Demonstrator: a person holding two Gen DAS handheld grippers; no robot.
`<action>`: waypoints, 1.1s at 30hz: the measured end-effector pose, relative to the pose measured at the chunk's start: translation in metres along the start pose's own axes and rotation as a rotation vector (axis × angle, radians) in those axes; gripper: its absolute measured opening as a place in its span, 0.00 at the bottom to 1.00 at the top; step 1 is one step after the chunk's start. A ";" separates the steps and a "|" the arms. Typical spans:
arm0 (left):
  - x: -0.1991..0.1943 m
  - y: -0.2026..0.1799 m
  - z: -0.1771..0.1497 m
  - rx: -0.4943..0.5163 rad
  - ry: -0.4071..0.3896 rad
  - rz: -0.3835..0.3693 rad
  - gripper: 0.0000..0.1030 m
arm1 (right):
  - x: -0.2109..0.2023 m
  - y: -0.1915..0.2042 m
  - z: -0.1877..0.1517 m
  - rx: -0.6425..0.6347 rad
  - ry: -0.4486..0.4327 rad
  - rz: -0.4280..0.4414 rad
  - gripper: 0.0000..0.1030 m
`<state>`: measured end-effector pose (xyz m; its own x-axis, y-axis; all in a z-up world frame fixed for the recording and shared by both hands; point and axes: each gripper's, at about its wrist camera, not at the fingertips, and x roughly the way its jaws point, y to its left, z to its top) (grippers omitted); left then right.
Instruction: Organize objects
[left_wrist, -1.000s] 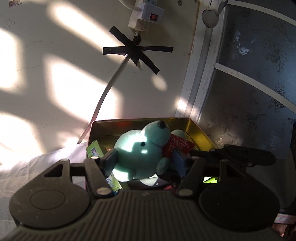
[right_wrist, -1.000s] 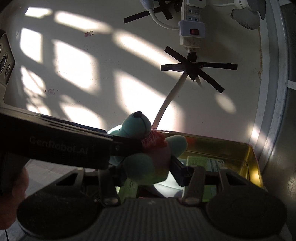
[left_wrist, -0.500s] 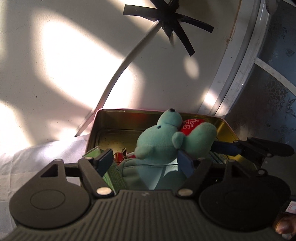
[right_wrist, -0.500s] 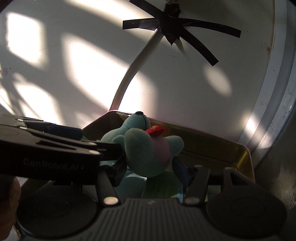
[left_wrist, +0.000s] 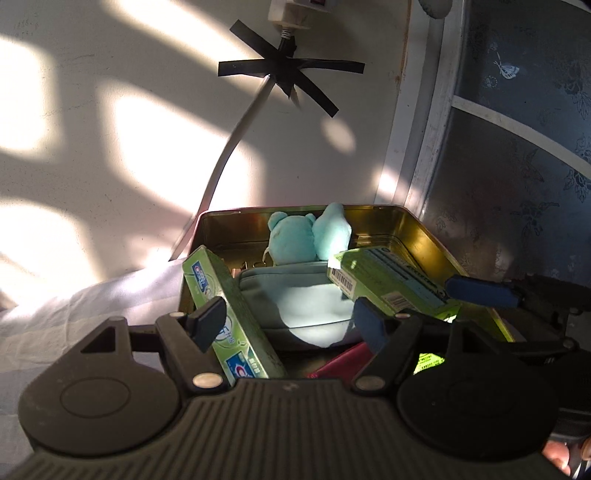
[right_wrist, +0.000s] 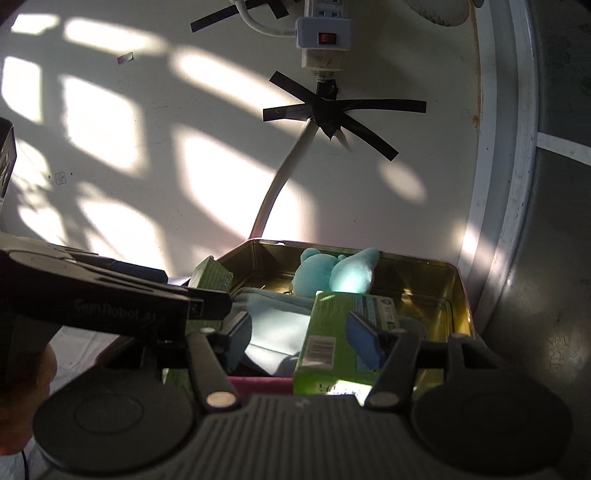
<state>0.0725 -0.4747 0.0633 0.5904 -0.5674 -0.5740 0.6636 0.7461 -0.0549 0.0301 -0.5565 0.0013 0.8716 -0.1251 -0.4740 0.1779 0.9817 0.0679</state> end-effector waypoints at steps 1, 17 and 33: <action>-0.008 -0.002 -0.004 0.011 -0.008 0.015 0.75 | -0.011 -0.001 -0.006 0.022 -0.018 0.003 0.57; -0.089 0.002 -0.093 0.089 -0.040 0.175 0.75 | -0.099 0.021 -0.083 0.343 -0.066 -0.005 0.57; -0.115 0.018 -0.144 0.059 -0.032 0.189 0.93 | -0.107 0.066 -0.102 0.303 0.005 0.014 0.66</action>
<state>-0.0495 -0.3457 0.0107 0.7210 -0.4305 -0.5430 0.5647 0.8192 0.1004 -0.0980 -0.4640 -0.0336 0.8725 -0.1108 -0.4758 0.2953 0.8955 0.3329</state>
